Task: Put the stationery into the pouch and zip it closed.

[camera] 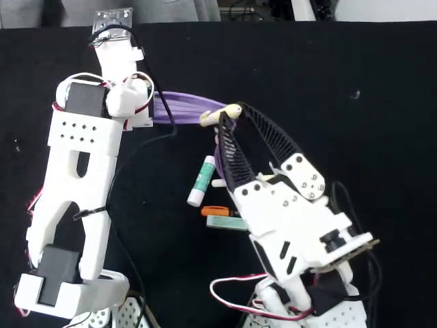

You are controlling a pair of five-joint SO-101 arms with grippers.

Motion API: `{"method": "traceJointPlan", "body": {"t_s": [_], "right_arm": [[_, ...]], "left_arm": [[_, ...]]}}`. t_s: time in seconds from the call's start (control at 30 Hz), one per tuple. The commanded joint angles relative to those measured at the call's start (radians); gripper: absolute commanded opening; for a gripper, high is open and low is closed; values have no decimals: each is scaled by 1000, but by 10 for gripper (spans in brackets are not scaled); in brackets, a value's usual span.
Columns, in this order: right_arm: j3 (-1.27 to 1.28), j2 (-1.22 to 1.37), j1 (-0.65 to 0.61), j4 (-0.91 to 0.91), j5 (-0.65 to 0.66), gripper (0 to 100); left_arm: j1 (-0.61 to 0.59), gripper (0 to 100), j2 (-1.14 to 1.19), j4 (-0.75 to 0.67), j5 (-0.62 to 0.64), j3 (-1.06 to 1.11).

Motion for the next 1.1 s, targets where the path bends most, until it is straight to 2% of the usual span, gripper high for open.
{"method": "traceJointPlan", "body": {"t_s": [0.0,0.2,0.57,0.8,0.87,1.07], "right_arm": [[94,8,-11,-123,8,11],[328,8,-9,-374,14,11],[302,12,-8,-376,17,13],[320,203,-9,-373,123,25],[297,297,-9,-376,118,90],[208,533,-9,-376,126,384]], "left_arm": [[15,28,-14,-3,11,-24],[16,28,-14,-3,11,-24],[51,28,-14,2,11,-18],[58,28,-14,2,11,-22],[58,28,-14,3,11,-24],[48,28,-14,5,11,-24]]}}
